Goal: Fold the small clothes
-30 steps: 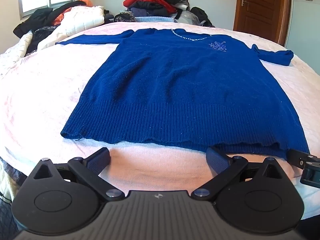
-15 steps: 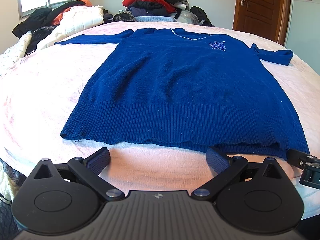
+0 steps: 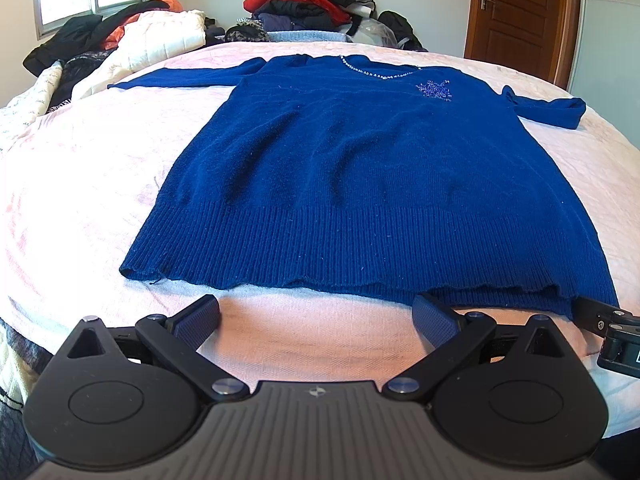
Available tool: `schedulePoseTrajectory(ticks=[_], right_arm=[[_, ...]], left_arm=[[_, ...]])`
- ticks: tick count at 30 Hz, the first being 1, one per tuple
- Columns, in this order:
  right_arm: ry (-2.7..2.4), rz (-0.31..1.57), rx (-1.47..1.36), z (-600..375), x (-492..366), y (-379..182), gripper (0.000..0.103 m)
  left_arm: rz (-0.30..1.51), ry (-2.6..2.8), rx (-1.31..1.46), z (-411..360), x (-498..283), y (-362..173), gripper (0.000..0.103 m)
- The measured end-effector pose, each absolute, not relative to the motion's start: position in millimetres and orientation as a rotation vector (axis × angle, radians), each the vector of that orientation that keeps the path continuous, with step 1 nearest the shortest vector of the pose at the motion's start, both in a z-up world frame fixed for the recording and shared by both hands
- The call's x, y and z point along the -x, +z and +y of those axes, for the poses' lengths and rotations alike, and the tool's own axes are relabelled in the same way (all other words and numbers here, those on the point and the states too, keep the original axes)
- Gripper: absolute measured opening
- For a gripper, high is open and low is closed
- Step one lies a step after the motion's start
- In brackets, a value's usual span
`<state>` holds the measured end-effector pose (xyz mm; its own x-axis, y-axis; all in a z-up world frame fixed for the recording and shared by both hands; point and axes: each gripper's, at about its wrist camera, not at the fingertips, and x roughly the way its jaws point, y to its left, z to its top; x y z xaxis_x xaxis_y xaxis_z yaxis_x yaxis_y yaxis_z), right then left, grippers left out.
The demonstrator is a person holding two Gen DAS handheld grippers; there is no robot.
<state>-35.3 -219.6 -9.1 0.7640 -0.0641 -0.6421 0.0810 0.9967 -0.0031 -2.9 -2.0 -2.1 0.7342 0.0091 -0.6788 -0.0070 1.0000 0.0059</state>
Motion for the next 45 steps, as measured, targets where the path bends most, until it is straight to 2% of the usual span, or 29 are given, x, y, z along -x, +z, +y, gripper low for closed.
schedulePoseTrajectory(ticks=[29, 38, 45], right_arm=[[-0.073, 0.705, -0.017, -220, 34, -6, 0.103], [-0.029, 0.616, 0.002, -233, 32, 20, 0.103], [0.038, 0.546, -0.221, -308, -26, 51, 0.102]], left_arm=[[0.793, 0.008, -0.029, -3, -3, 4, 0.103], [0.666, -0.028, -0.084, 2, -4, 51, 0.103], [0.579, -0.033, -0.068, 9, -54, 75, 0.103]])
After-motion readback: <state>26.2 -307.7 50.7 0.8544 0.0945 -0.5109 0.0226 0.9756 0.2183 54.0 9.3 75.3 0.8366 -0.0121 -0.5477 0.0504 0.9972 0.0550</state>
